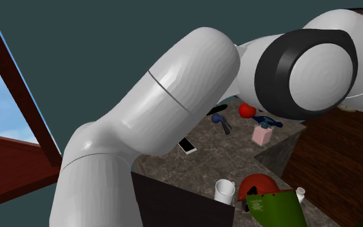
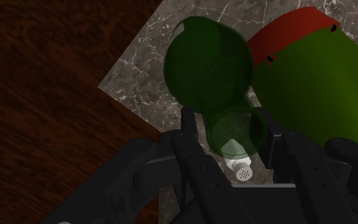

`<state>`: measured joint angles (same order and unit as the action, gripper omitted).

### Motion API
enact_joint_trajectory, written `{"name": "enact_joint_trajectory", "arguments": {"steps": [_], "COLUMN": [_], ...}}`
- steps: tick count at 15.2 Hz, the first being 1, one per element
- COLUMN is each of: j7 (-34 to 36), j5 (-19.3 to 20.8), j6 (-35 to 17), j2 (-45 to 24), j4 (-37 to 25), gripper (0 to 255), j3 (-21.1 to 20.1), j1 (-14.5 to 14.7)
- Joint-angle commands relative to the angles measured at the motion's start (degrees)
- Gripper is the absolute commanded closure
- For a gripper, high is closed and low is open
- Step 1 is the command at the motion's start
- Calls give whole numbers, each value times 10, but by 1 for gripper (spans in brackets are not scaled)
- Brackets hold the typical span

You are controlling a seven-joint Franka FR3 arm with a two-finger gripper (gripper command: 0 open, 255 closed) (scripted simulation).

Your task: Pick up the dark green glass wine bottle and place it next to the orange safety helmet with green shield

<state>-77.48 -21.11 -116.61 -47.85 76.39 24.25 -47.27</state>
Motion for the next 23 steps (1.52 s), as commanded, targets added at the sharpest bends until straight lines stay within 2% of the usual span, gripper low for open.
{"name": "enact_joint_trajectory", "arguments": {"steps": [1, 11, 12, 17, 21, 23], "j7": [-2, -4, -4, -4, 4, 4], "j5": [-3, -7, -7, -7, 6, 6], "j6": [-9, -22, -23, -23, 28, 28], "j2": [-8, -21, -21, -21, 12, 12], "j4": [0, 1, 2, 2, -17, -17], "gripper": [255, 255, 0, 0, 0, 0], "j3": [-2, -6, -6, -6, 4, 4], "j1": [-2, -4, -4, -4, -2, -2]}}
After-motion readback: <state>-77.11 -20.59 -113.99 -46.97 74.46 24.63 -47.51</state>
